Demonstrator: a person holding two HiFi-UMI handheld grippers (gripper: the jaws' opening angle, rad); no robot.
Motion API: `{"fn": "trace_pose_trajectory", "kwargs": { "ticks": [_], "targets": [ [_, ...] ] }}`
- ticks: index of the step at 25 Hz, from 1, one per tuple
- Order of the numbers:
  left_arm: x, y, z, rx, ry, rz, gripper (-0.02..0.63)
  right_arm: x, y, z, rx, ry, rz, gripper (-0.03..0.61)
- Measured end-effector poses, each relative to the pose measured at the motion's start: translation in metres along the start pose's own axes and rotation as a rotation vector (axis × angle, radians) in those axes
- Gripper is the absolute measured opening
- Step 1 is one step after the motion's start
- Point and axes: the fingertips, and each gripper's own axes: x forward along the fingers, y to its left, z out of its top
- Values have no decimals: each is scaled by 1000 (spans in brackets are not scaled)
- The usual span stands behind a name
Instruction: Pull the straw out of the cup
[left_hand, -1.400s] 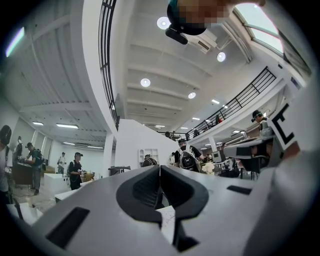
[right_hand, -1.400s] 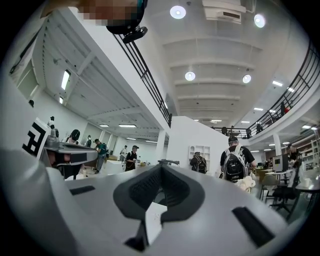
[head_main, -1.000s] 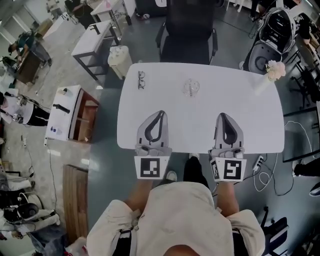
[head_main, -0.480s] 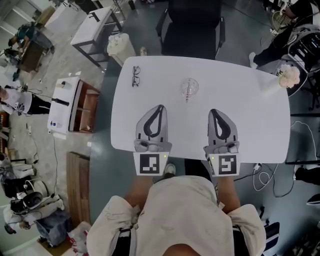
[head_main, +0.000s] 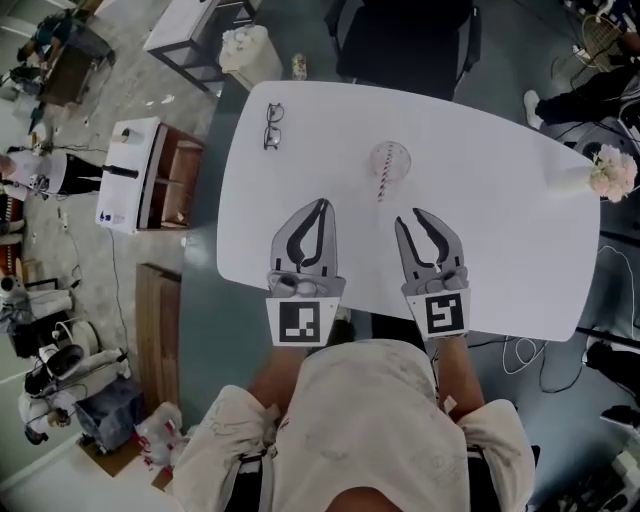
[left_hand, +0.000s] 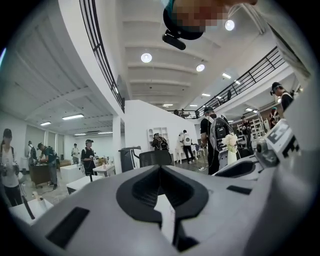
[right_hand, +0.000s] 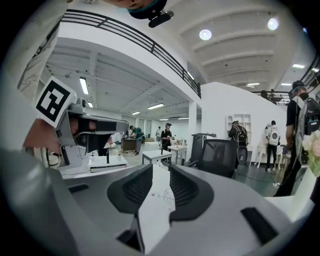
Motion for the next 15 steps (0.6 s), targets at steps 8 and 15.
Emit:
{"fn": "trace_pose_trajectory", "kwargs": {
  "ticks": [8,15],
  "targets": [
    [16,16,-39,-14,84,68,5,43,14,-56,-126,138,116,155],
    [26,28,-56,-17,101,125,6,72,18,-87,-288,186,175,184]
  ]
}}
